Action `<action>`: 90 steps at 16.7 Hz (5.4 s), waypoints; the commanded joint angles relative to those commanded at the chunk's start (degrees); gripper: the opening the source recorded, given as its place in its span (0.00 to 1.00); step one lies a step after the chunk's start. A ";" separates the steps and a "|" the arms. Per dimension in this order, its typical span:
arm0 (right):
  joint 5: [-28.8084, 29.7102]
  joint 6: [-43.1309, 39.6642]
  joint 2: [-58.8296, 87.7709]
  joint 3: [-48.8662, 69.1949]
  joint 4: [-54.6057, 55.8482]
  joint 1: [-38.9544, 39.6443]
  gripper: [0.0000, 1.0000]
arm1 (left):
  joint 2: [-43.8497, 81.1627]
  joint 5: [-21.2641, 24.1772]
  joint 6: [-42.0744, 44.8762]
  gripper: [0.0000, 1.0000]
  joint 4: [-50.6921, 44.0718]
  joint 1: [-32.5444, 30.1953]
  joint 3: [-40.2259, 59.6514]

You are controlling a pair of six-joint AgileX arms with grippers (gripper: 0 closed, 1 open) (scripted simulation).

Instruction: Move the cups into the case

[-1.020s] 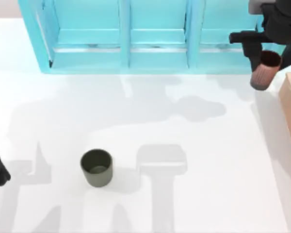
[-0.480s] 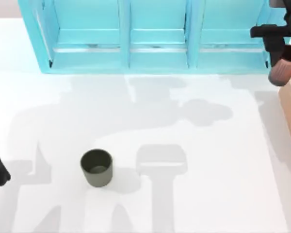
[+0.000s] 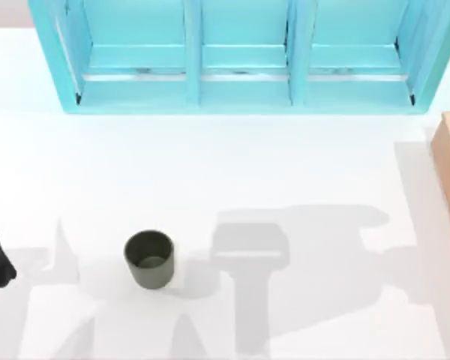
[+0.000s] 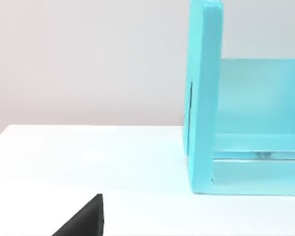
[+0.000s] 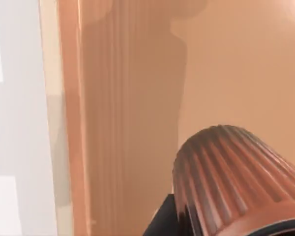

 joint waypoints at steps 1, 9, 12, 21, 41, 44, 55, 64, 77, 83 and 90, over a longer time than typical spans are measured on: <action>-0.13 -2.66 -4.06 -4.16 0.13 -2.72 0.00 | 0.00 0.00 0.00 1.00 0.00 0.00 0.00; -0.56 -13.90 -18.83 -19.00 0.27 -13.73 0.00 | 0.00 0.00 0.00 1.00 0.00 0.00 0.00; -0.54 -13.73 -18.58 -18.85 0.25 -13.47 0.00 | 0.00 0.00 0.00 1.00 0.00 0.00 0.00; -0.55 -13.55 -18.07 -32.53 14.69 -13.40 0.00 | 0.00 0.00 0.00 1.00 0.00 0.00 0.00; -0.53 -13.58 -17.94 -33.06 15.22 -13.41 1.00 | 0.00 0.00 0.00 1.00 0.00 0.00 0.00; -0.53 -13.58 -17.94 -33.06 15.22 -13.41 1.00 | 0.00 0.00 0.00 1.00 0.00 0.00 0.00; -0.73 -13.84 -16.74 -16.25 -0.25 -13.94 1.00 | 0.00 0.00 0.00 1.00 0.00 0.00 0.00; -0.58 -13.96 -16.70 -9.22 -7.14 -13.76 1.00 | 0.00 0.00 0.00 1.00 0.00 0.00 0.00; 7.05 27.00 17.59 29.51 -11.08 26.60 1.00 | 0.00 0.00 0.00 1.00 0.00 0.00 0.00; 12.10 54.17 40.58 55.45 -13.69 53.94 1.00 | 0.00 0.00 0.00 1.00 0.00 0.00 0.00; 15.76 73.83 57.29 74.30 -15.59 73.92 1.00 | 0.00 0.00 0.00 1.00 0.00 0.00 0.00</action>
